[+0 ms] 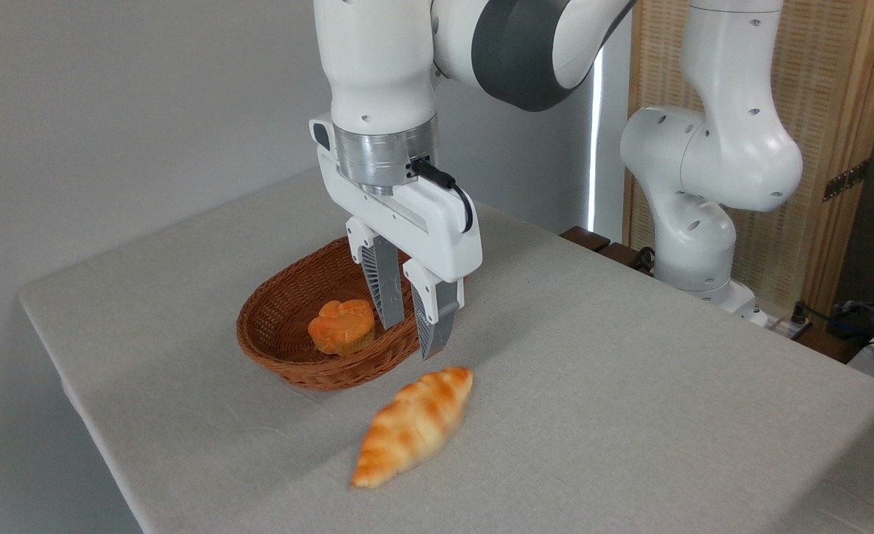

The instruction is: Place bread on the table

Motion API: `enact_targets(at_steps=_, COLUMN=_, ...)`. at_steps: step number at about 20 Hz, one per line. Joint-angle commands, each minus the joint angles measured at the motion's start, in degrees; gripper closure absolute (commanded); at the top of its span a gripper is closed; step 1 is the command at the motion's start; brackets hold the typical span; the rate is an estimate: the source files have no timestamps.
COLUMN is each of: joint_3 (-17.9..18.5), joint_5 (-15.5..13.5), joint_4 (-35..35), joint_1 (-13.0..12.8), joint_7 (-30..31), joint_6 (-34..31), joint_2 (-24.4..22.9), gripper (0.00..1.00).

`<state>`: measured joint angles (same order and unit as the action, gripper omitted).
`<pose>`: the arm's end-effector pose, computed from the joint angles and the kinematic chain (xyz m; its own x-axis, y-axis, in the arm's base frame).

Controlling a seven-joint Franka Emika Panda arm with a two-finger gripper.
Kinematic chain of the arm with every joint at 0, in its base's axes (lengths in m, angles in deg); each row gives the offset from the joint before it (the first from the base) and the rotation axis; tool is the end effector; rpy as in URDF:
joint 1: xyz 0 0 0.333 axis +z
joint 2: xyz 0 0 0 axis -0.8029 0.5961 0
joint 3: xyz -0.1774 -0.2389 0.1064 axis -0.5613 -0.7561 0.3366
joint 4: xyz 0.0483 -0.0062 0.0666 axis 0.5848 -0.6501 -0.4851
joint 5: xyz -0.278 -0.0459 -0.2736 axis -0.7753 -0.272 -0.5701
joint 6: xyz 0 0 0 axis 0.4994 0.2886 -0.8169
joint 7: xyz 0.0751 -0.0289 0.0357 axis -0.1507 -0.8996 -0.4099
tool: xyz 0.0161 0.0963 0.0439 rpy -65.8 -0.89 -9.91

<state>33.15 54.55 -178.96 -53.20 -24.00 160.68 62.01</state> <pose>0.5148 0.0148 0.5153 0.7008 -0.7099 0.0702 -0.7134 -0.6978 0.0645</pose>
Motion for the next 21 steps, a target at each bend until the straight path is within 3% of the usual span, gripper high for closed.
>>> enact_targets(at_steps=1, joint_3=0.5, joint_5=0.6, joint_4=0.2, joint_1=-0.4, joint_7=-0.7, joint_6=-1.2, joint_2=-0.2, gripper=0.00)
enact_targets(at_steps=6, joint_3=-0.3, joint_5=0.6, joint_4=0.6, joint_1=-0.6, joint_7=0.6, joint_6=-1.0, joint_2=-0.4, gripper=0.00)
enact_targets(at_steps=10, joint_3=-1.3, joint_5=0.0, joint_4=2.4, joint_1=-0.6, joint_7=5.1, joint_6=-0.1, joint_2=-0.5, gripper=0.00)
enact_targets(at_steps=15, joint_3=-4.1, joint_5=1.1, joint_4=3.0, joint_1=-0.7, joint_7=6.8, joint_6=2.2, joint_2=-0.3, gripper=0.00)
enact_targets(at_steps=17, joint_3=-4.4, joint_5=4.2, joint_4=2.9, joint_1=-0.8, joint_7=7.4, joint_6=1.8, joint_2=-0.3, gripper=0.00)
enact_targets(at_steps=21, joint_3=-4.8, joint_5=4.2, joint_4=2.9, joint_1=-0.9, joint_7=6.9, joint_6=0.8, joint_2=0.1, gripper=0.00)
